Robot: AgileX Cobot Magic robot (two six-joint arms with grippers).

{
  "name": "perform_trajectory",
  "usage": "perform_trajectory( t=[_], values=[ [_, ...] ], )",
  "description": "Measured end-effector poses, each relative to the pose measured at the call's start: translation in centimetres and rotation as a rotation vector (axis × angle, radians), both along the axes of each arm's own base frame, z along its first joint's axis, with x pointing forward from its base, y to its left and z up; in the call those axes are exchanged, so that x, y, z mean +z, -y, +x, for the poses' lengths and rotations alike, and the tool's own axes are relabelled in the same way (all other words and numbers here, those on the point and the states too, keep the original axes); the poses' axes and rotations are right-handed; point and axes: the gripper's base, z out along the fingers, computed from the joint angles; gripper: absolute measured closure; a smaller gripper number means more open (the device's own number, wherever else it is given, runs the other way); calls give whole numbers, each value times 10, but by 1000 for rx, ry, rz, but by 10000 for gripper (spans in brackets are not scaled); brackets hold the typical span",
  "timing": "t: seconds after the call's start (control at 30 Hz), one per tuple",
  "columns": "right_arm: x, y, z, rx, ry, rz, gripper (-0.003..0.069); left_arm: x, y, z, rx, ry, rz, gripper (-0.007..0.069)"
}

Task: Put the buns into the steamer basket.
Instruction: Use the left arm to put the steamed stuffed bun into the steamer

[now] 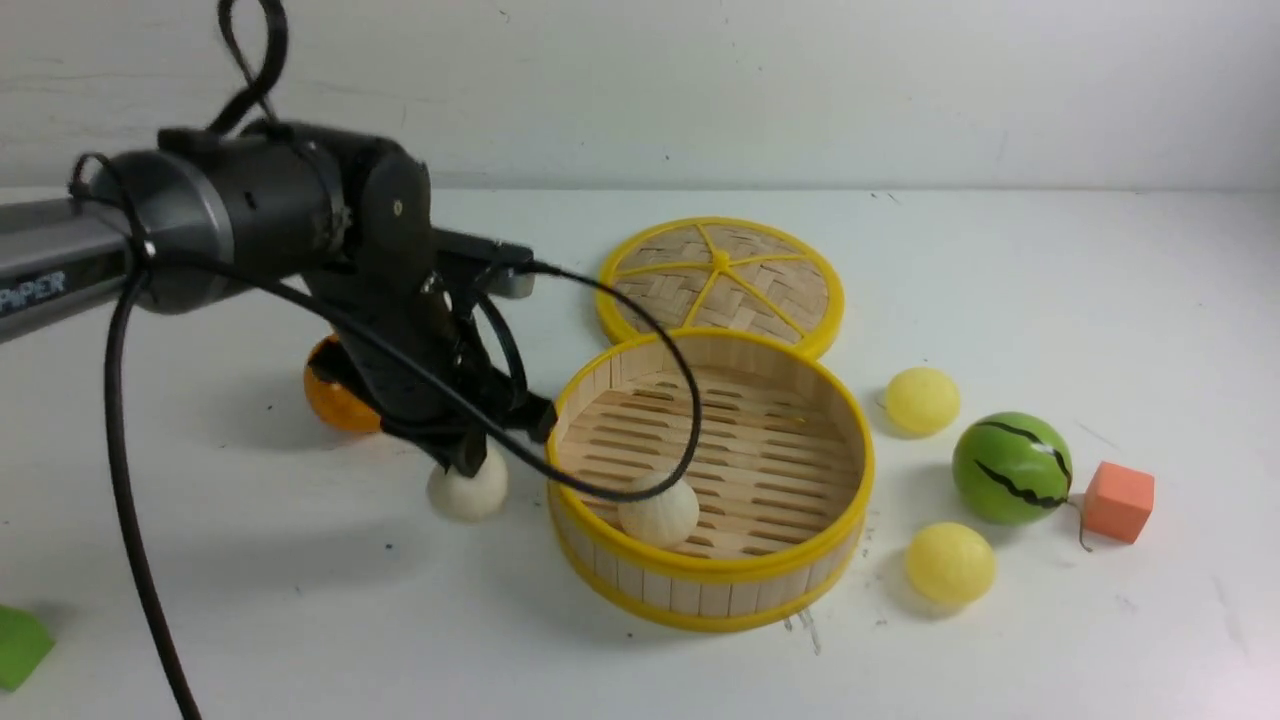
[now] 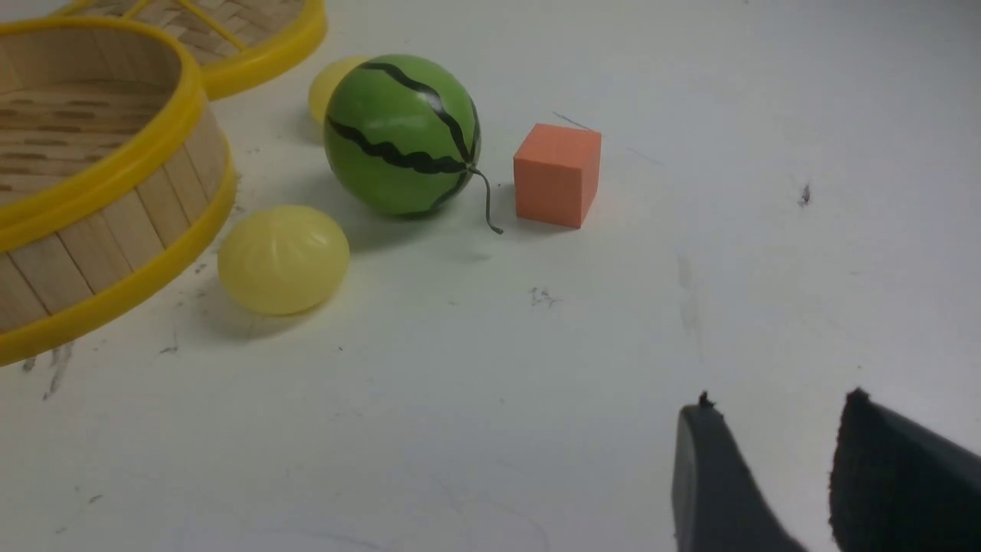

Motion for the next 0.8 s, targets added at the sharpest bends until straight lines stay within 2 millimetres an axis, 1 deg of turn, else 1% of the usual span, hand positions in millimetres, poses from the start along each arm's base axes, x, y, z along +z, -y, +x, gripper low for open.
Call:
perform_trajectory(
  t=[0.03, 0.07, 0.1, 0.17, 0.23, 0.27, 0.37, 0.4, 0.43, 0.5, 0.57, 0.63, 0.67, 0.7, 0.73, 0.8],
  values=[
    [0, 0, 0, 0, 0, 0, 418, 23, 11, -4, -40, 54, -35, 636],
    [0, 0, 0, 0, 0, 0, 418, 29, 14, -5, -51, 70, -46, 636],
    [0, 0, 0, 0, 0, 0, 418, 46, 26, -7, -84, 121, -87, 636],
    [0, 0, 0, 0, 0, 0, 418, 54, 40, -7, -114, 151, -130, 636],
    [0, 0, 0, 0, 0, 0, 418, 49, 51, 0, -128, 163, -151, 636],
    [0, 0, 0, 0, 0, 0, 418, 42, 57, 8, -128, 164, -154, 636],
    [0, 0, 0, 0, 0, 0, 418, 12, 66, 27, -126, 122, -128, 632],
    [0, 0, 0, 0, 0, 0, 418, 9, 67, 28, -126, 119, -127, 631],
    [0, 0, 0, 0, 0, -1, 418, -8, 71, 37, -127, 92, -111, 619],
    [0, 0, 0, 0, 0, -1, 418, -22, 75, 44, -128, 68, -96, 594],
    [0, 0, 0, 0, 0, -1, 418, -32, 78, 49, -130, 49, -84, 541],
    [0, 0, 0, 0, 0, -1, 418, -35, 79, 53, -134, 48, -71, 459],
    [0, 0, 0, 0, 0, -1, 418, -34, 79, 54, -135, 52, -71, 449],
    [0, 0, 0, 0, 0, -1, 418, -28, 79, 54, -133, 52, -68, 370],
    [0, 0, 0, 0, 0, -1, 418, -24, 78, 54, -129, 49, -67, 342],
    [0, 0, 0, 0, 0, -1, 418, -7, 77, 51, -111, 48, -75, 265]
  ],
)
